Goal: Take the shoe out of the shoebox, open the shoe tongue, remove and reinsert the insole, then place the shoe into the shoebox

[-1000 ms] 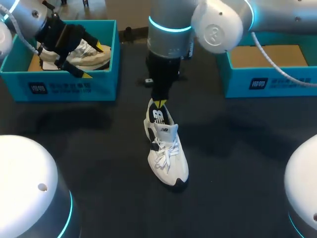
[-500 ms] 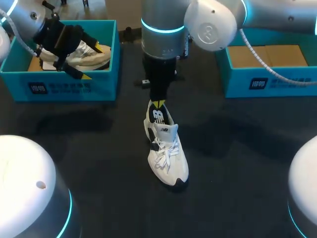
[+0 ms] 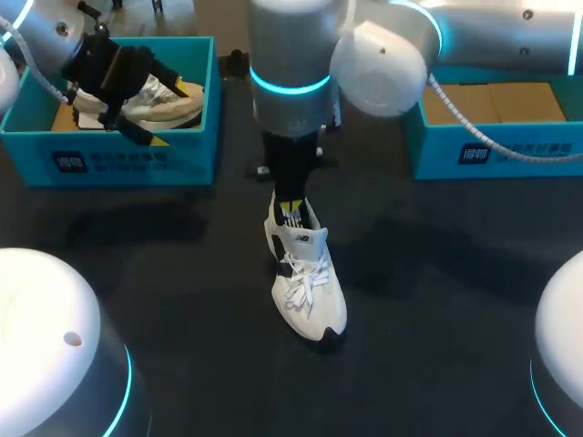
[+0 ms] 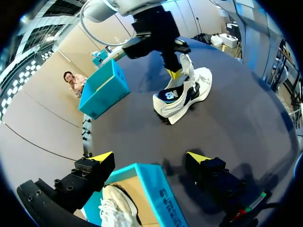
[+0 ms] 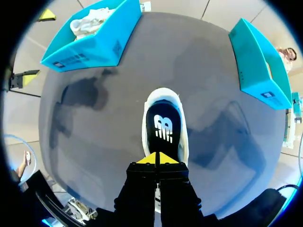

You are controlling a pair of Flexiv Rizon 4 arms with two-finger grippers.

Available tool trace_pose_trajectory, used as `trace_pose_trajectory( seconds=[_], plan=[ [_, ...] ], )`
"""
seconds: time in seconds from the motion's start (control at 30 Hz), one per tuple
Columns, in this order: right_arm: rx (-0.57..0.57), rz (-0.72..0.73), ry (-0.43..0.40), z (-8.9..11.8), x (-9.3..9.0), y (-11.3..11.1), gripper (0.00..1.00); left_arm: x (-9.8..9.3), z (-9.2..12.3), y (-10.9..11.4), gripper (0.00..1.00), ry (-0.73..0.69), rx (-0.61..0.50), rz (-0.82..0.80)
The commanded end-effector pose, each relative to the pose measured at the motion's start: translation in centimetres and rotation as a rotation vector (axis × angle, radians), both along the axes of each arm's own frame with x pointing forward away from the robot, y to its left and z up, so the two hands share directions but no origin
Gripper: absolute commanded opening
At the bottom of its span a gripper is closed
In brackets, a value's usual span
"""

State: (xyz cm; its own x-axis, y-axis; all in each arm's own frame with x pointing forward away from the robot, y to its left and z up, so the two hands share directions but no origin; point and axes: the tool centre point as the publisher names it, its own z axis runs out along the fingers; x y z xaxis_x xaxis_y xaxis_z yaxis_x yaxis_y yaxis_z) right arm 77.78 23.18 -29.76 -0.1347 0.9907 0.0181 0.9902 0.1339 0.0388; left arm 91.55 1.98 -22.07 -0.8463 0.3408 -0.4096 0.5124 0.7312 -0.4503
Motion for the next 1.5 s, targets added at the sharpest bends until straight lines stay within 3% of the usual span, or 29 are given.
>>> trace_pose_trajectory(
  seconds=[0.03, 0.43, 0.73, 1.17, 1.5],
  plan=[
    [0.018, -0.007, -0.022, -1.8, -0.8, -0.3, 0.0, 0.0, 0.1, 0.0, 1.0, 0.001, 0.004, 0.001],
    [0.028, -0.015, -0.009, -3.9, -0.4, -1.9, 0.0, 0.0, 0.1, 0.0, 1.0, 0.001, 0.004, 0.001],
    [0.049, -0.004, 0.005, -6.5, 0.7, -1.9, 0.0, 0.0, 0.1, 0.0, 1.0, 0.001, 0.004, 0.001],
    [0.077, 0.022, 0.034, -8.3, 1.6, -1.6, 0.0, 0.0, 0.1, 0.0, 1.0, 0.001, 0.004, 0.001],
    [-0.01, 0.051, -0.026, -4.8, 2.8, -1.4, 0.0, 0.0, 0.1, 0.0, 1.0, 0.001, 0.004, 0.001]
  ],
)
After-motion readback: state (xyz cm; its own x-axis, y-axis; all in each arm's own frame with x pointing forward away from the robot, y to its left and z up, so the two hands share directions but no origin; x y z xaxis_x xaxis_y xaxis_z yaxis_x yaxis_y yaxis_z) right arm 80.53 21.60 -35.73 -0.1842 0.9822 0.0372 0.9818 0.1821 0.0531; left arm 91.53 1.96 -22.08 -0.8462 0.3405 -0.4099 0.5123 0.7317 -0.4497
